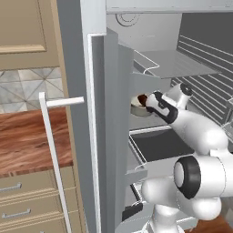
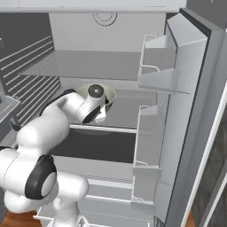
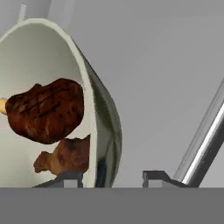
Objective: Place the bowl with the lime and broccoli on the top shelf of the fridge. Place the bowl with the chicken drumstick and steak on the second highest shelf of the fridge.
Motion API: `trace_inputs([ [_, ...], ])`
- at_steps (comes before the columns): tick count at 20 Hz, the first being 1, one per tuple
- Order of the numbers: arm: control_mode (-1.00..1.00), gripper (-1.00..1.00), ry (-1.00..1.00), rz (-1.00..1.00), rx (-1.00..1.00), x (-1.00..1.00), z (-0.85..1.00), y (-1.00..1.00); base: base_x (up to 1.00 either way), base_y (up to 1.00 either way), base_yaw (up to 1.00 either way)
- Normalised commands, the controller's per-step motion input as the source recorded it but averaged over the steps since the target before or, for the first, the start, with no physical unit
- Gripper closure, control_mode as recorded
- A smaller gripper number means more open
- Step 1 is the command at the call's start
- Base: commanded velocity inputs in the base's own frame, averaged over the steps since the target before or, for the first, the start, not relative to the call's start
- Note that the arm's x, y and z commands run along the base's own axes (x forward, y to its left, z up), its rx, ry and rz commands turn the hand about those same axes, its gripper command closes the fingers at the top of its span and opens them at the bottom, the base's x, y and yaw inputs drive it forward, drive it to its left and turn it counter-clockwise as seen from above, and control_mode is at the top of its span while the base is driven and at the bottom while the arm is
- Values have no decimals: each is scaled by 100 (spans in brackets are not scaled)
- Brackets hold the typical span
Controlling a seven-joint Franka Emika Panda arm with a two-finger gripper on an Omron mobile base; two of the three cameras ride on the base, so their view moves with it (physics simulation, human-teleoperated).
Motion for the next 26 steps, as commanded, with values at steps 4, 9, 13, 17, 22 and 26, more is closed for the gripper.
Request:
trace_inputs([
  [4, -100, -100, -9, -5, 1, -84, 78, -14, 0, 0, 0],
  [9, -100, -100, -5, 0, 0, -100, 100, -32, 0, 0, 0],
  [13, -100, -100, 0, 0, -1, -100, 96, -21, 0, 0, 0],
  [17, -100, -100, 4, 13, -18, -100, 57, 1, 0, 0, 0],
  [22, -100, -100, 9, 31, -41, -100, -4, 46, 0, 0, 0],
  [26, -100, -100, 2, 23, -47, -77, -48, 46, 0, 0, 0],
])
